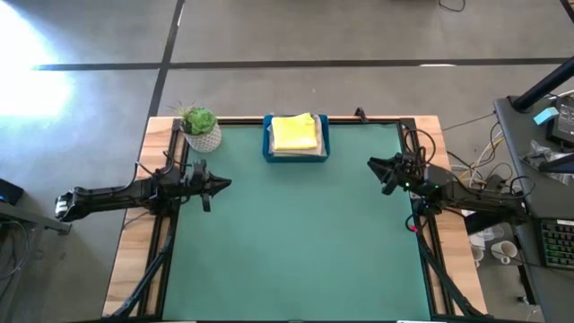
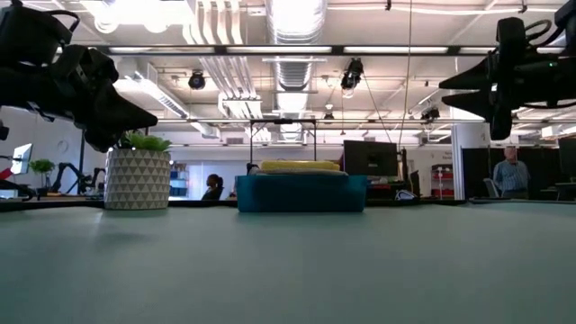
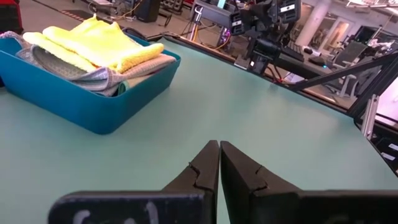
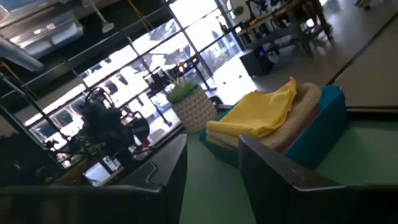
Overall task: Fold microfiber towels
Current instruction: Return to Home Position
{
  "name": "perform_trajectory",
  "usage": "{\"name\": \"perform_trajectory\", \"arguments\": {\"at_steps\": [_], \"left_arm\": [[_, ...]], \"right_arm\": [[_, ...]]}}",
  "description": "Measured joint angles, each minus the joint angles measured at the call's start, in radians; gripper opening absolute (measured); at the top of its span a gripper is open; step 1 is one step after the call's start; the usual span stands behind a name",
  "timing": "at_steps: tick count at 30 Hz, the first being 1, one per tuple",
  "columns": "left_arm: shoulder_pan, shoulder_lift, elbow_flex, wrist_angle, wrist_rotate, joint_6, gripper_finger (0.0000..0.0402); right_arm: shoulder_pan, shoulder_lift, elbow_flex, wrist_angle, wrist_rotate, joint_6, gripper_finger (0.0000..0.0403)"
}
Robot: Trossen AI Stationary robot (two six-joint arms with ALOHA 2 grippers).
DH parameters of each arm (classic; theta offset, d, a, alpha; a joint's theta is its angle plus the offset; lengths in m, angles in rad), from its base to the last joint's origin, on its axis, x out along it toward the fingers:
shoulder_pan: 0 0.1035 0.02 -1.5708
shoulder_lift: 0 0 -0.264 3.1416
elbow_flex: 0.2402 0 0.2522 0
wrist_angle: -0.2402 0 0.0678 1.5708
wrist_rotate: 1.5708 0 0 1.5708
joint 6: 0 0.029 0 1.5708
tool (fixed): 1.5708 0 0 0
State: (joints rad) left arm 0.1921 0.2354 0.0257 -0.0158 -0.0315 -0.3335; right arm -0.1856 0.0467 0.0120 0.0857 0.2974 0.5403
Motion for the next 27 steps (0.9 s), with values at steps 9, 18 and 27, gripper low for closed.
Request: {"name": "perform_trajectory", "arguments": {"at_steps": [9, 18, 27], "left_arm": [[0.000, 0.002, 0.000, 0.000, 0.000, 0.000, 0.0000], [0.000, 0.006, 0.000, 0.000, 0.000, 0.000, 0.0000], [0.000, 0.006, 0.000, 0.000, 0.001, 0.000, 0.0000]], "right_arm": [[0.000, 0.001, 0.000, -0.026, -0.036, 0.010, 0.0134], [0.000, 0.001, -0.001, -0.026, -0.036, 0.010, 0.0125], [0.000, 0.001, -0.001, -0.027, -0.036, 0.010, 0.0136]]}}
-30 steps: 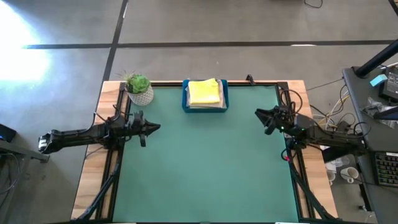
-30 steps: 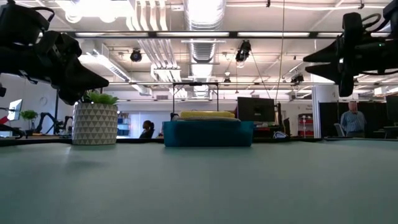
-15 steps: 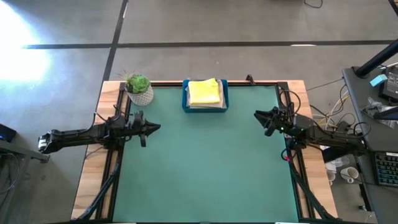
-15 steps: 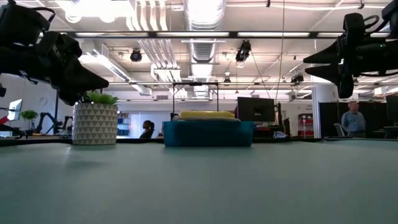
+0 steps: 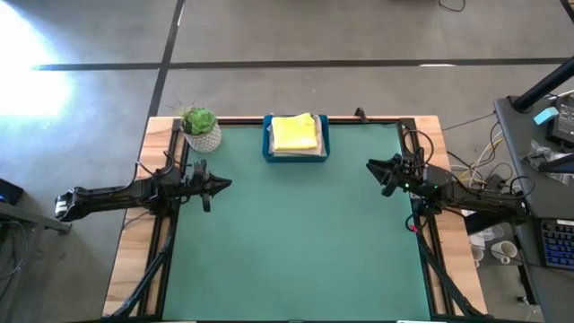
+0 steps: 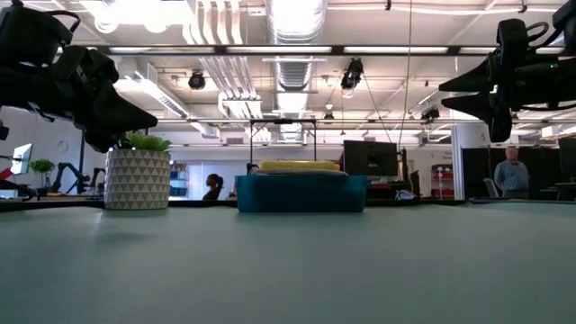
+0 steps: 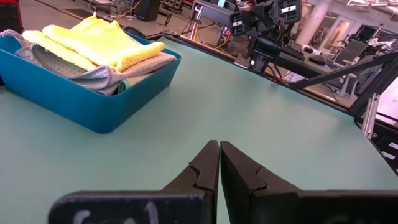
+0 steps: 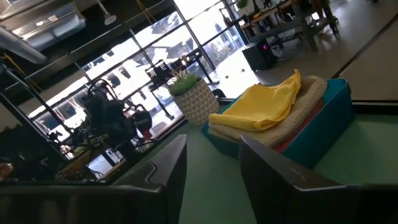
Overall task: Fold microfiber towels
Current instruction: Return to Home Position
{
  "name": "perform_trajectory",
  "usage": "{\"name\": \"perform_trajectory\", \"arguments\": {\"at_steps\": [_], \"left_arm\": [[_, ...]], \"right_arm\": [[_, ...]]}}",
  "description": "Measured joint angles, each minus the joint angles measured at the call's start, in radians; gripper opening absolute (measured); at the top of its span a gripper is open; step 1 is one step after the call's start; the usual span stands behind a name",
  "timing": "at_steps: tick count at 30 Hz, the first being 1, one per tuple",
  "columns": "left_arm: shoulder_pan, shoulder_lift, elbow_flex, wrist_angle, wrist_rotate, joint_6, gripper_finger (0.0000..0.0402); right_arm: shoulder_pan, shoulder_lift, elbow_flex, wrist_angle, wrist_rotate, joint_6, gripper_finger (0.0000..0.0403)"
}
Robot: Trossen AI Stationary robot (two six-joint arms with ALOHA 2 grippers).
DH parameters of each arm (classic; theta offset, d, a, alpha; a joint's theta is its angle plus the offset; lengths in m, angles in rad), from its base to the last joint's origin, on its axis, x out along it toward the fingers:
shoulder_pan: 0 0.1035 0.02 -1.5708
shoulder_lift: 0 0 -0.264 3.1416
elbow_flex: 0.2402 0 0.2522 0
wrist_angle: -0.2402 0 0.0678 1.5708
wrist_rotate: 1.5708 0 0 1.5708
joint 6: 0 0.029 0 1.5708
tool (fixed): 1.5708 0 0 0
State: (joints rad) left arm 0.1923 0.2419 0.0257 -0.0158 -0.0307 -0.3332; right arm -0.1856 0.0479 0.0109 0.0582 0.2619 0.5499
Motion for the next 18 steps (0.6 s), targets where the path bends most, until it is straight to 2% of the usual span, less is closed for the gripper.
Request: {"name": "perform_trajectory", "arguments": {"at_steps": [18], "left_arm": [[0.000, 0.000, 0.000, 0.000, 0.000, 0.000, 0.0000]], "right_arm": [[0.000, 0.000, 0.000, -0.001, 0.000, 0.000, 0.0130]]}}
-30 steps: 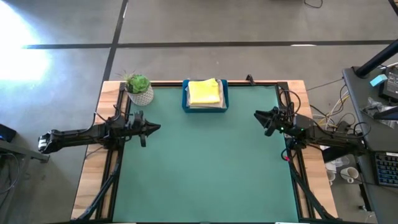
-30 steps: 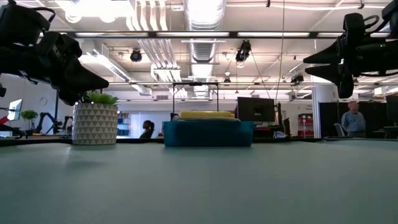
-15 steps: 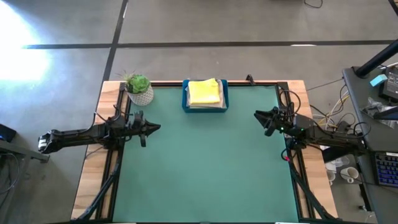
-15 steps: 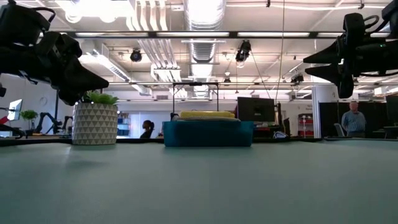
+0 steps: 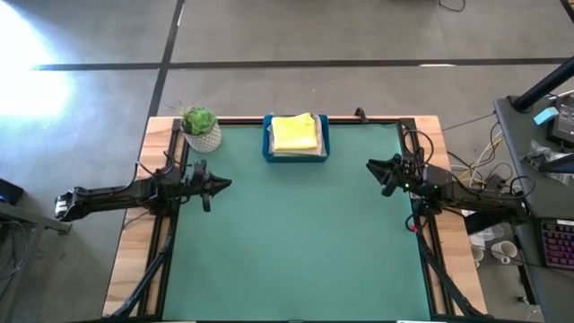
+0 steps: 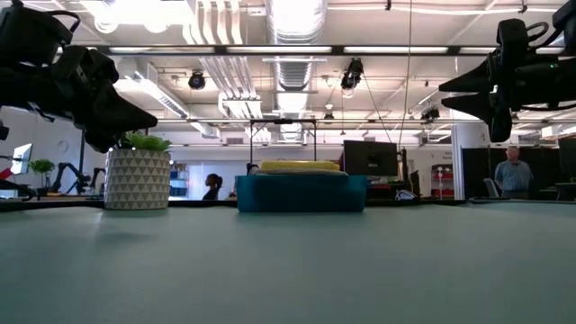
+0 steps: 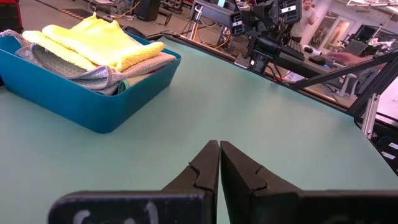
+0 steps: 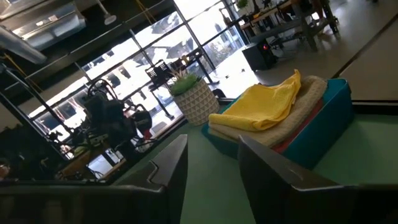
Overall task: Fold microfiber towels
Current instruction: Return to Home Position
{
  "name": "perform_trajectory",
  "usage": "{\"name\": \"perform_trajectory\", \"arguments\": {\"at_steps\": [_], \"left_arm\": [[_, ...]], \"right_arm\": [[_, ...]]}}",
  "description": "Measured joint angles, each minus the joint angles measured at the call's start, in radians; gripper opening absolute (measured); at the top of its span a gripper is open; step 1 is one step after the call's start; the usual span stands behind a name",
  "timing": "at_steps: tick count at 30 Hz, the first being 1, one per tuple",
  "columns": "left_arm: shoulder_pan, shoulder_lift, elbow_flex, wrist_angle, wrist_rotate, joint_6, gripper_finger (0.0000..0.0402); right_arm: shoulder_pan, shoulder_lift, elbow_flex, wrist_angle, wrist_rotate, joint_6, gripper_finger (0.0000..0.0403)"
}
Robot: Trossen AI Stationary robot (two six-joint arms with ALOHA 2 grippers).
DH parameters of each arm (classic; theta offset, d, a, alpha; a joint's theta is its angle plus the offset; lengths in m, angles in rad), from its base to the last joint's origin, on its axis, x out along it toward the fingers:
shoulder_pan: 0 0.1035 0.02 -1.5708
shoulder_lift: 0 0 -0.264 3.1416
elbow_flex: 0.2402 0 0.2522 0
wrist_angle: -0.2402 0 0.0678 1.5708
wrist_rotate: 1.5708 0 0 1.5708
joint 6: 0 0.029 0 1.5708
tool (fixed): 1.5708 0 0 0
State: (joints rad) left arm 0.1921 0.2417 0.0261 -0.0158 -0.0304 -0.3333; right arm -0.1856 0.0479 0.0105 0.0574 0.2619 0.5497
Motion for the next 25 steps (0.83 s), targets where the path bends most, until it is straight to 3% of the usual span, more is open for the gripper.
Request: {"name": "perform_trajectory", "arguments": {"at_steps": [25], "left_arm": [[0.000, 0.000, 0.000, 0.000, 0.000, 0.000, 0.0000]], "right_arm": [[0.000, 0.000, 0.000, 0.000, 0.000, 0.000, 0.0132]]}}
